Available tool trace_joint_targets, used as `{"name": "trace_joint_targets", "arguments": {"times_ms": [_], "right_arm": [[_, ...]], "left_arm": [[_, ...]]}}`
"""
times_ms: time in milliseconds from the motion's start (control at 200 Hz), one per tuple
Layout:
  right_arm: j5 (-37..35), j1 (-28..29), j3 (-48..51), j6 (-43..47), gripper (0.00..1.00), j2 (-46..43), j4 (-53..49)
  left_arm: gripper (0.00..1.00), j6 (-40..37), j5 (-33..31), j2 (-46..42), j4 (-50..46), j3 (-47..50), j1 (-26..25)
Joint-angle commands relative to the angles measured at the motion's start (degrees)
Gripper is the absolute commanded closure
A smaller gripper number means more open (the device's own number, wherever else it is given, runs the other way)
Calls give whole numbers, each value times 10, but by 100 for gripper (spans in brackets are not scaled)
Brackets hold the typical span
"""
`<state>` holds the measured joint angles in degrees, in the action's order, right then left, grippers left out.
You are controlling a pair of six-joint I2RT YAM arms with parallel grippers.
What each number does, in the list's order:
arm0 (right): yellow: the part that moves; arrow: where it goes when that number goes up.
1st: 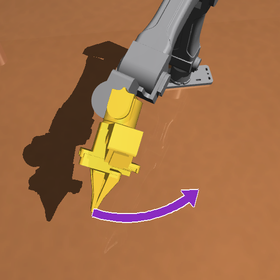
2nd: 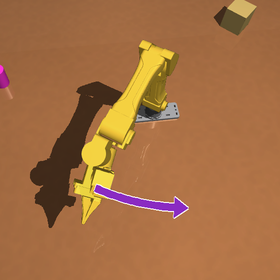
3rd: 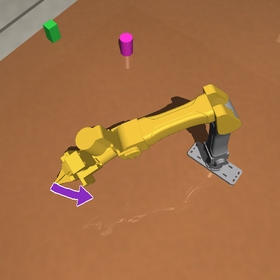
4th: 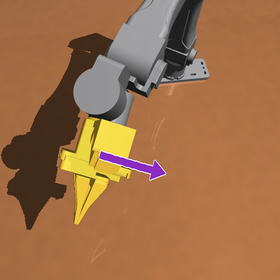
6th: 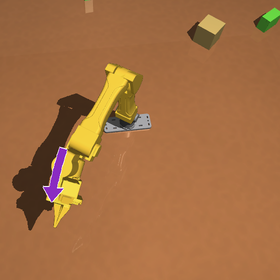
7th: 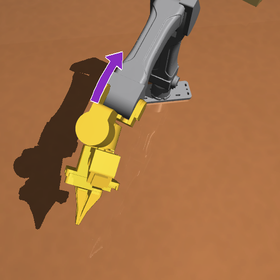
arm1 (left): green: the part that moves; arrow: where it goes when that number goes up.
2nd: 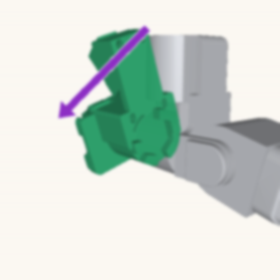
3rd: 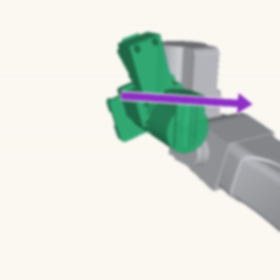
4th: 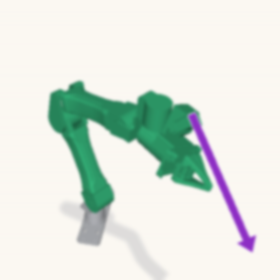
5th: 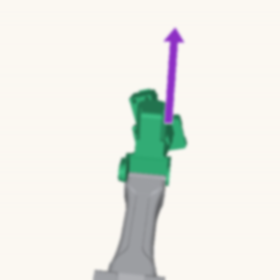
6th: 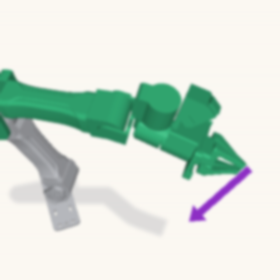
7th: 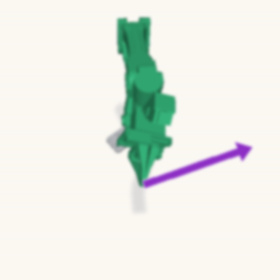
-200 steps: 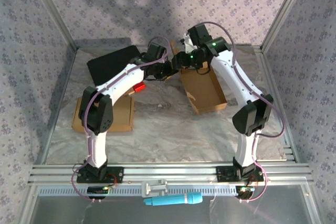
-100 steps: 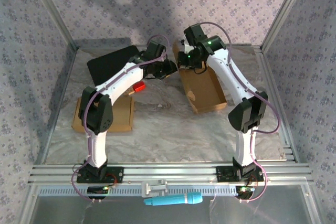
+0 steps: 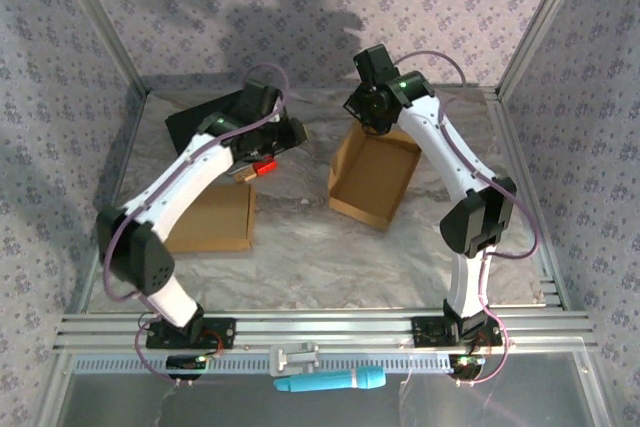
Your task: Fold the paper box
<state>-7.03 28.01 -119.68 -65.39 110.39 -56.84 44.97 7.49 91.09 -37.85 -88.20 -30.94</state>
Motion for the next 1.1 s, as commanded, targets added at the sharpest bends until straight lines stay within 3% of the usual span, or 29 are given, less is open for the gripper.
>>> {"name": "trace_joint_targets", "arguments": {"times_ms": [0, 250, 520, 680, 834, 974, 1094], "right_arm": [[-131, 25, -48, -244, 100, 3, -57], [-153, 36, -286, -351, 100, 142, -215], [-147, 37, -251, -360, 100, 142, -205], [-145, 34, -230, -348, 100, 140, -185], [-136, 29, -230, -340, 100, 141, -181], [-131, 25, -230, -332, 100, 135, -180], [-127, 23, -229, -329, 100, 130, -180]], "left_arm": [[64, -32, 4, -42, -41, 53, 11], [59, -134, 52, -89, -56, 106, 44], [56, -313, 63, -93, 49, 123, 48], [55, -397, 66, -103, 54, 156, 35], [53, -436, 33, -115, 88, 178, 15], [46, -467, -52, -82, 95, 155, -7], [46, -489, -107, -71, 140, 159, -20]]}}
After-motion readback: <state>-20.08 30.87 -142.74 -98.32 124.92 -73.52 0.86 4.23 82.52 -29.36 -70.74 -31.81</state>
